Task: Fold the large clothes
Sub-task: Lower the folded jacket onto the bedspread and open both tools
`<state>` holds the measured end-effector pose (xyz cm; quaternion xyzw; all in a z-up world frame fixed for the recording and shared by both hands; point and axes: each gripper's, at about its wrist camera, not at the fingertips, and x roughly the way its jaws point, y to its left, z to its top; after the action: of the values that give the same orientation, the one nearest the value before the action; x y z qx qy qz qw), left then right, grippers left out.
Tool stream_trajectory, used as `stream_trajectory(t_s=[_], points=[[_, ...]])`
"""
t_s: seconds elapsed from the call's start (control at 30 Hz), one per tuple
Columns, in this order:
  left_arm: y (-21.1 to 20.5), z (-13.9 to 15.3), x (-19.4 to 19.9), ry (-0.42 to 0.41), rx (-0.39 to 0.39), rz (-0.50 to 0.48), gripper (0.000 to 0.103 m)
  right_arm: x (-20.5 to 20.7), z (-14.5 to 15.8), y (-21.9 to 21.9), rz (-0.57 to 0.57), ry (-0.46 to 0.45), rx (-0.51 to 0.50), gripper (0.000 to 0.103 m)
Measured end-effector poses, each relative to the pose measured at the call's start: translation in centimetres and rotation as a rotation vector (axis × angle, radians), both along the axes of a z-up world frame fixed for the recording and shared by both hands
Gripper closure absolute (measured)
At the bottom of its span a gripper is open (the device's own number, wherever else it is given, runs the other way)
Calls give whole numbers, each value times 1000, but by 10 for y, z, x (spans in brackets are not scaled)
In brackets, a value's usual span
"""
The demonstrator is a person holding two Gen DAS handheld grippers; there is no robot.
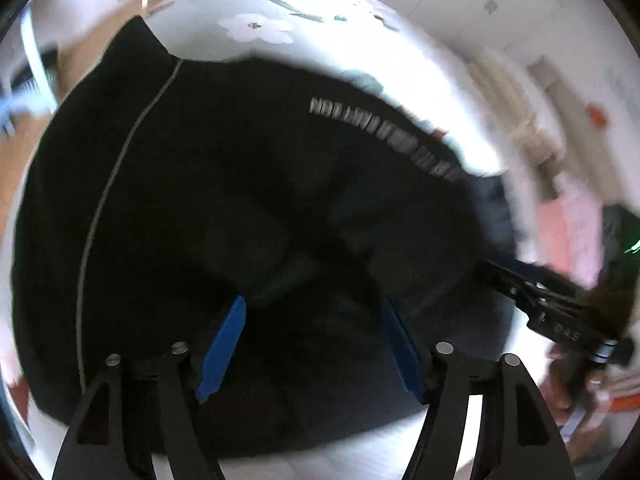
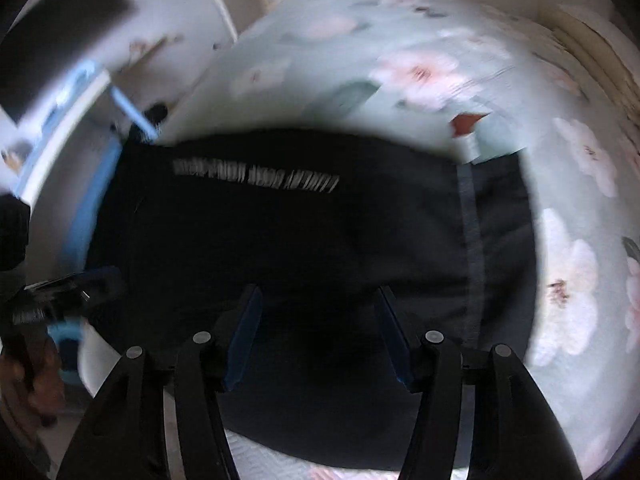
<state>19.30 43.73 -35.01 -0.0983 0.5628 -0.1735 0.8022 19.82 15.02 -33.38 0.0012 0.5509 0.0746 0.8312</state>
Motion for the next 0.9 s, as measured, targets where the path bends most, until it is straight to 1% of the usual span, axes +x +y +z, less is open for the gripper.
stream_trajectory(t_s=[0.03,0.07,0.13,0.2,0.27,0.3,0.33,0.37,0.4,0.43,0.47,0.57,0.6,0.63,0.7,0.73,0.77,0.83,0.87,0.9], points=[[-3,-9,-3,-19,32,-3,30,1,-18,10,21,14,-43,42],[-6,-13,-4,-33,41,12,30,0,-34,15,43,21,-69,41],[-15,-15,-5,-67,87,25,26,3,-38,26,35,-9,-63,39],[-20,-12,-8,-85,133,35,25,4,-37,26,19,4,-62,39],[-19,-2,-11,-67,126,74,25,3,-33,23,-4,23,-48,39],[-16,12,-16,-66,114,91,28,0,-24,21,-22,38,-37,39],[-14,23,-22,-69,104,97,33,-6,-14,18,-33,44,-20,39],[-12,35,-27,-73,96,98,33,-13,-3,15,-39,41,1,39],[-11,56,-39,-87,93,93,33,-26,14,11,-39,28,27,39],[-9,70,-49,-96,99,89,33,-43,33,8,-39,11,47,38],[-8,90,-61,-104,113,84,33,-56,47,7,-39,4,51,33],[-4,136,-92,-118,116,71,33,-100,91,3,-48,-20,58,30],[-11,159,-99,-128,86,74,33,-104,107,8,-51,-23,79,30],[-6,175,-109,-131,39,79,32,-116,125,8,-44,-26,123,30],[3,205,-126,-151,-46,104,31,-139,157,10,-52,-56,159,30],[6,227,-137,-180,-55,121,31,-145,169,10,-61,-66,160,30],[5,247,-147,-208,-37,133,31,-154,187,11,-76,-79,169,30],[-2,274,-161,-253,6,145,30,-166,217,13,-105,-89,176,27],[-4,288,-167,-271,29,148,29,-171,229,13,-124,-94,164,21],[-10,307,-176,-292,71,155,28,-183,246,14,-153,-109,131,16]])
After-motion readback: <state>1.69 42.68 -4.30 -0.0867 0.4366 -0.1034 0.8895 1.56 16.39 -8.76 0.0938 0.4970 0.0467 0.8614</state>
